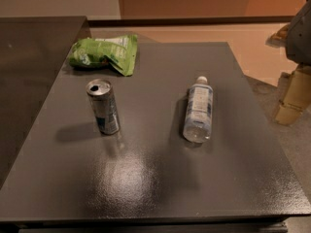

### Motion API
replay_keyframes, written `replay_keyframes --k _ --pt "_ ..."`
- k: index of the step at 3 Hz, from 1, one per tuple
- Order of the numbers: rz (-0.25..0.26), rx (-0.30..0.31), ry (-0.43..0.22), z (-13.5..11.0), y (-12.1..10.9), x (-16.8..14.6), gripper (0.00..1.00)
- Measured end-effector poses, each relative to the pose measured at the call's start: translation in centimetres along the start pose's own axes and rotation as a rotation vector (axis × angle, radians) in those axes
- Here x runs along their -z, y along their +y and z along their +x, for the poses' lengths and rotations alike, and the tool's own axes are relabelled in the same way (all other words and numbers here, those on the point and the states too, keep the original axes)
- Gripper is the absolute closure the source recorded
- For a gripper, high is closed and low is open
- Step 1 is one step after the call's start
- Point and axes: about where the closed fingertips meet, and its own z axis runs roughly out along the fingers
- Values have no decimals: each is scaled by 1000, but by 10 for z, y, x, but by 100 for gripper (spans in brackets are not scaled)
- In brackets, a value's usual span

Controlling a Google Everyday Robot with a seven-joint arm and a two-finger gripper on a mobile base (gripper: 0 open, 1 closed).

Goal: Knock redbull can over

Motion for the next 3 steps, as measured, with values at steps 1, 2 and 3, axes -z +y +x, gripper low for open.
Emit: replay_keyframes --k 1,2,3 --pt "0 0 0 0 0 0 0" --pt "-16 17 -38 -14 0 -3 0" --pt "-62 46 -103 -52 2 -21 0"
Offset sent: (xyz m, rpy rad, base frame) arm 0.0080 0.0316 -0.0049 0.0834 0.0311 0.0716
